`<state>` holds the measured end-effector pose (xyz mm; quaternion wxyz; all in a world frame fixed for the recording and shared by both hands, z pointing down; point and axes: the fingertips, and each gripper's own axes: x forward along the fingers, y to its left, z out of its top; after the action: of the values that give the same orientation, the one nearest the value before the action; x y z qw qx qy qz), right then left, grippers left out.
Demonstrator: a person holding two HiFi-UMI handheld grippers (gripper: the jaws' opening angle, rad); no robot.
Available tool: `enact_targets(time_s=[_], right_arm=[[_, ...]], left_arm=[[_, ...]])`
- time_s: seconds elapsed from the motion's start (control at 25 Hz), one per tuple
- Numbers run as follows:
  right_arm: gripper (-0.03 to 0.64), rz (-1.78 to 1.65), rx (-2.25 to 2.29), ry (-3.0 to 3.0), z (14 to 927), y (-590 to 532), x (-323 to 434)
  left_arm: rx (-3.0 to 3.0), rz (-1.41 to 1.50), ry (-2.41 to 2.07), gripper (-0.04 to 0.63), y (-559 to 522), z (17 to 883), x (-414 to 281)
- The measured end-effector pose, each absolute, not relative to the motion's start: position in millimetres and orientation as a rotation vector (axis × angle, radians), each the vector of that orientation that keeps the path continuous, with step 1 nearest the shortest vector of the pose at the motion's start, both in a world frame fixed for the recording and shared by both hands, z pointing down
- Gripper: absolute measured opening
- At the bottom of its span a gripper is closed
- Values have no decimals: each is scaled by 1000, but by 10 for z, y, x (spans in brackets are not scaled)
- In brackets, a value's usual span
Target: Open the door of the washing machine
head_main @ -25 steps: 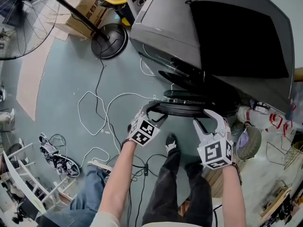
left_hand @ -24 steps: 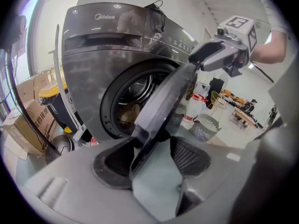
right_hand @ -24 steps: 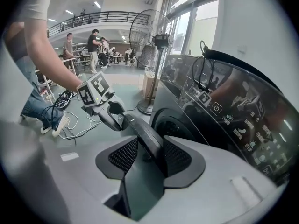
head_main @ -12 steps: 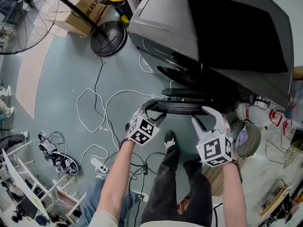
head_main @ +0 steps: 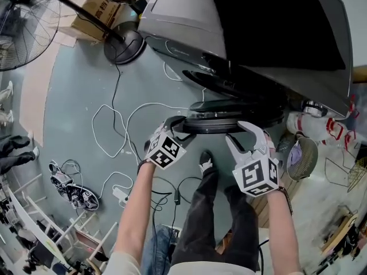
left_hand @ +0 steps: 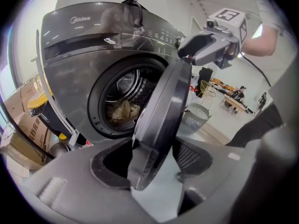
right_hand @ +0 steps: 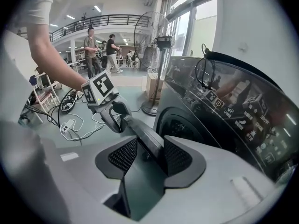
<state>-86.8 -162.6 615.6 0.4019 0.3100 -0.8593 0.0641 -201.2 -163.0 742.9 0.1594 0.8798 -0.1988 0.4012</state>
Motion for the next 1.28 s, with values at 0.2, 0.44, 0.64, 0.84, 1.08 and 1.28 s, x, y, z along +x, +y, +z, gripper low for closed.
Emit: enact_targets(time_s=[0.2, 0.44, 0.64, 0.84, 1.08, 1.28], right_arm=[[156, 174, 773, -2171, 6164, -1539, -871], [167, 194, 769, -2183, 6143, -1360, -859], [169, 211, 785, -2175, 6111, -1222, -870], [169, 250, 790, -2176, 6115, -1117, -836], [175, 222, 783, -2154, 6133, -991, -764], [176, 187, 808, -2123, 6138, -840, -713]], left_arm=[[2528, 1178, -481, 322, -1497, 7470, -1931], [2582, 1227, -314, 324, -1226, 7473, -1833], [2591, 1204, -240, 348, -1045, 7478, -1792], [2575, 1166, -279, 347, -879, 7486, -1749], [2572, 1140, -356, 317, -682, 7463, -1657], [2548, 1165, -422, 305, -484, 7458, -1589]])
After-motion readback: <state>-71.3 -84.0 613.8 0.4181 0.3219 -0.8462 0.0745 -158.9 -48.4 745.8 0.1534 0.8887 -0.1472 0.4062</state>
